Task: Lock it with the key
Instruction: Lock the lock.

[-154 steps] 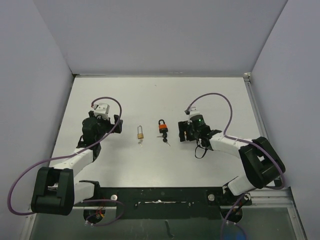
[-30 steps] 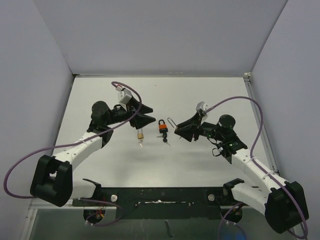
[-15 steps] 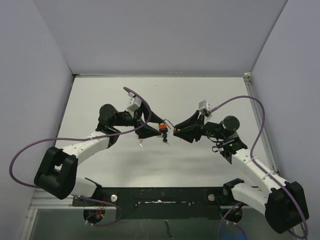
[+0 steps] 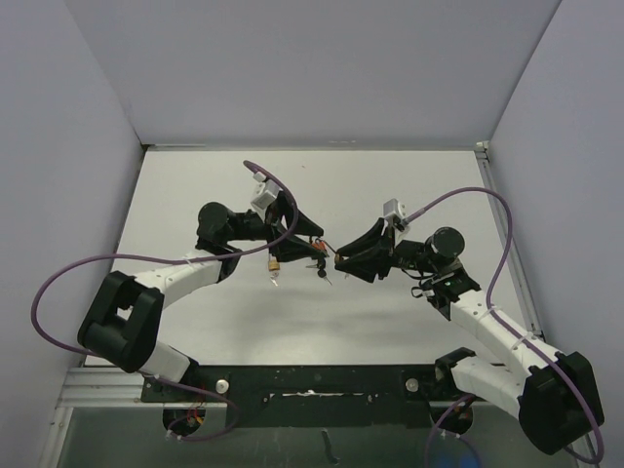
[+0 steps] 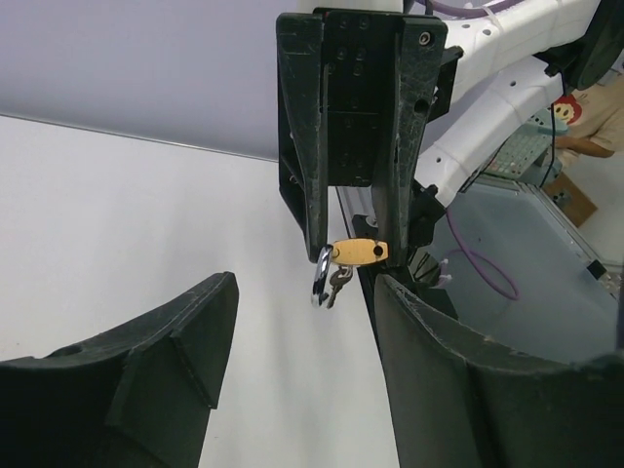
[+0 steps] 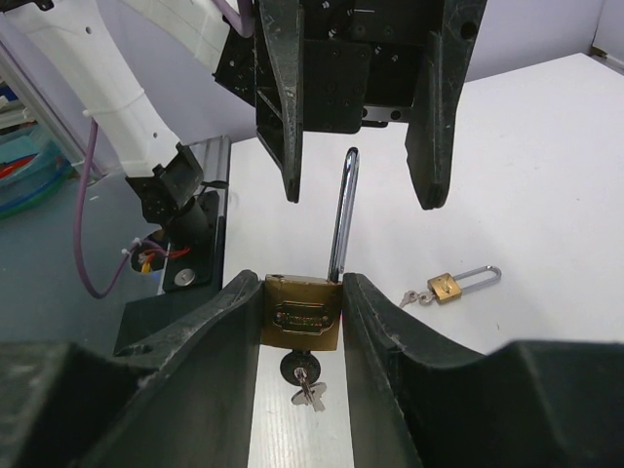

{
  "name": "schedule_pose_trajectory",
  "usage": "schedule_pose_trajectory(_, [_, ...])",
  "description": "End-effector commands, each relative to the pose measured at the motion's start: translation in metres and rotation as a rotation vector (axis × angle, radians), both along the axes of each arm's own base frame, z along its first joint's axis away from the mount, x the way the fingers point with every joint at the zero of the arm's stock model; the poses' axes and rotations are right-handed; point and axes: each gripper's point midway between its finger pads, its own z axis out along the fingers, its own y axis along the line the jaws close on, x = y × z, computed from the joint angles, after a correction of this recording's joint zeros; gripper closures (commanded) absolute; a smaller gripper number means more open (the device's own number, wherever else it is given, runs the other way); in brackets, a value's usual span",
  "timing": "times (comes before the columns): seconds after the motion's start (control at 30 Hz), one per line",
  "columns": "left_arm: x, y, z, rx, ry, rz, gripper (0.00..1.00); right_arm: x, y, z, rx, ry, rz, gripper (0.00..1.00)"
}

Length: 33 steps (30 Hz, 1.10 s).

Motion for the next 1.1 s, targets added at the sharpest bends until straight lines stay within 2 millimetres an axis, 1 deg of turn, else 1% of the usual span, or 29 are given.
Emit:
schedule_pose_trajectory(0.0, [-0.003,-0.004,0.029,-0.066,-0.079,-0.021,0.46,0.001,0.002,0.024,0.033,-0.095,-0.011,1.0])
schedule_pose_trajectory(0.13, [-0.005,-0.005,0.025,-0.05,-0.07,-0.034,0.57,0.004,0.002,0.024,0.035,-0.099,-0.023,1.0])
schedule_pose_trajectory(0.3, [-0.005,-0.006,0.019,-0.034,-0.05,-0.039,0.65,0.007,0.002,0.024,0.036,-0.104,-0.04,1.0])
schedule_pose_trajectory(0.47, [-0.007,-0.007,0.017,-0.027,-0.043,-0.04,0.66,0.008,0.002,0.025,0.038,-0.105,-0.05,1.0])
schedule_pose_trajectory(0.53, [-0.006,-0.007,0.017,-0.027,-0.045,-0.038,0.69,0.008,0.002,0.025,0.036,-0.107,-0.05,1.0])
schedule_pose_trajectory(0.57, [-0.006,-0.007,0.017,-0.027,-0.045,-0.038,0.74,0.008,0.002,0.024,0.034,-0.105,-0.049,1.0])
schedule_pose_trajectory(0.67, [-0.006,-0.008,0.02,-0.027,-0.042,-0.041,0.96,0.01,0.003,0.023,0.032,-0.105,-0.062,1.0])
schedule_pose_trajectory(0.7, [-0.007,-0.008,0.021,-0.028,-0.043,-0.042,1.0,0.011,0.003,0.022,0.029,-0.103,-0.068,1.0])
schedule_pose_trajectory(0.93, [-0.01,-0.007,0.031,-0.03,-0.064,-0.029,1.0,0.019,0.004,0.018,-0.008,-0.088,-0.108,1.0])
schedule_pose_trajectory(0.97, [-0.006,-0.007,0.031,-0.016,-0.039,-0.007,1.0,0.02,0.004,0.018,-0.009,-0.089,-0.114,0.98])
schedule_pose_trajectory(1.03, [0.002,-0.008,0.031,0.013,-0.002,0.041,1.0,0.02,0.004,0.019,-0.012,-0.089,-0.122,0.87])
schedule_pose_trajectory(1.07, [0.003,-0.008,0.031,0.025,0.001,0.057,1.0,0.021,0.004,0.02,-0.013,-0.093,-0.124,0.8])
